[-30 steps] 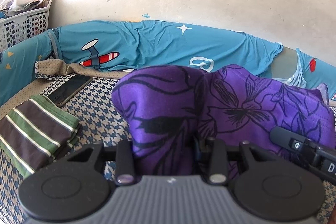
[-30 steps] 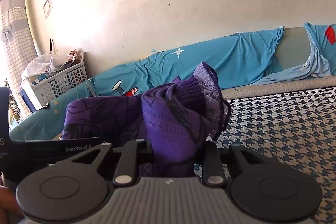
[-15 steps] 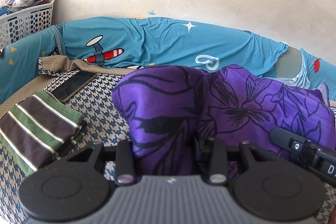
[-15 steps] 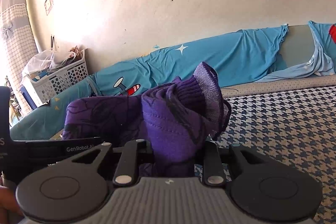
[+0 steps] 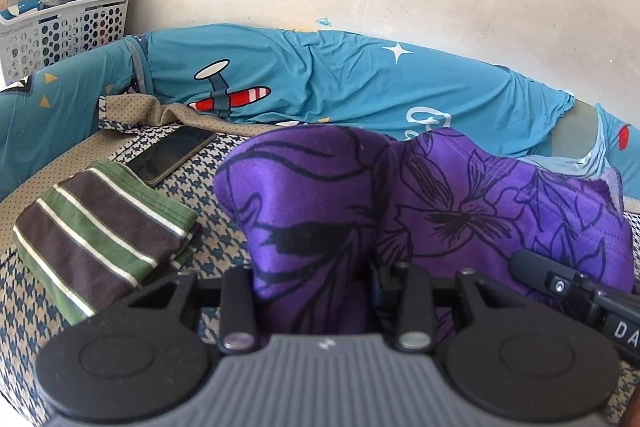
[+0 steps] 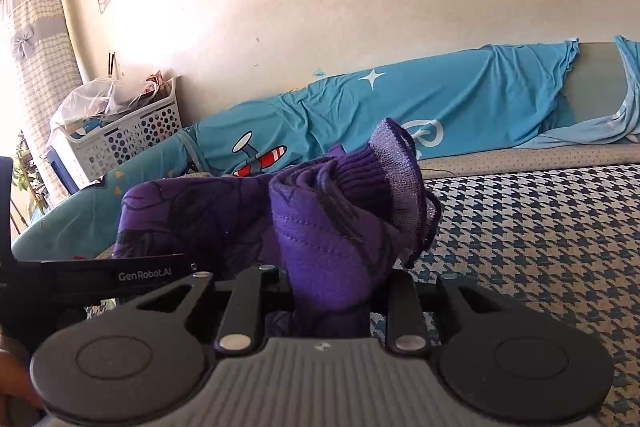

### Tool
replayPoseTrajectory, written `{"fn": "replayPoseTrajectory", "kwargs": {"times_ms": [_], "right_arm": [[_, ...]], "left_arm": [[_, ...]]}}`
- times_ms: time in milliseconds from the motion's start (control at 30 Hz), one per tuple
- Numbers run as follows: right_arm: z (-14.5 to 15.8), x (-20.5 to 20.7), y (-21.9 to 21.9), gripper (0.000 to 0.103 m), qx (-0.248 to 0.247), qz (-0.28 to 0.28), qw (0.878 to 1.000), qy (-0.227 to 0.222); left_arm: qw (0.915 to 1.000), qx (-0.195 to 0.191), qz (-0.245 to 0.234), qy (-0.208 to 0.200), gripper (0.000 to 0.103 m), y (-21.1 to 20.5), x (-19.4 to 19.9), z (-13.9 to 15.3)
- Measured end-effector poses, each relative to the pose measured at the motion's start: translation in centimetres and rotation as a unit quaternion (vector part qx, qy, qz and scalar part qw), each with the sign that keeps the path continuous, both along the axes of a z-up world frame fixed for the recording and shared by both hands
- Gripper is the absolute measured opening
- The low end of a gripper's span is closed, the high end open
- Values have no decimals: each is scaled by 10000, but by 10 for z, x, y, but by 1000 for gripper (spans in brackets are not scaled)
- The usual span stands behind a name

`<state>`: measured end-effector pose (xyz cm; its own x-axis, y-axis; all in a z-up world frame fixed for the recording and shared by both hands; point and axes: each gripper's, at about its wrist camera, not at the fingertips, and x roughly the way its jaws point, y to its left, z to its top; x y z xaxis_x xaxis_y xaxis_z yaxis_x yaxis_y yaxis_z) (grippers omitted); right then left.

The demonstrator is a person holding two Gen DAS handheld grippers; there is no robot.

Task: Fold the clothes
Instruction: 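Carry the folded purple top with both grippers toward the pillow-lined bed corner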

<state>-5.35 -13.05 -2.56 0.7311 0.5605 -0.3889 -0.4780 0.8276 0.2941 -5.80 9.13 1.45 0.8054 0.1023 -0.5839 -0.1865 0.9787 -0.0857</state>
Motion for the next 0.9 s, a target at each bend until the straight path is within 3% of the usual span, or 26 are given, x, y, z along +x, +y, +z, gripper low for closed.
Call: {"fn": "replayPoseTrajectory", "kwargs": {"times_ms": [467, 900], "right_arm": [[-3, 2, 54, 24, 49, 457, 9989, 58], [10, 12, 125, 24, 275, 826, 9962, -79]], "left_arm": [[9987, 48, 506, -59, 34, 48, -13, 0], [9935, 233, 1083, -240, 34, 120, -15, 23]]}}
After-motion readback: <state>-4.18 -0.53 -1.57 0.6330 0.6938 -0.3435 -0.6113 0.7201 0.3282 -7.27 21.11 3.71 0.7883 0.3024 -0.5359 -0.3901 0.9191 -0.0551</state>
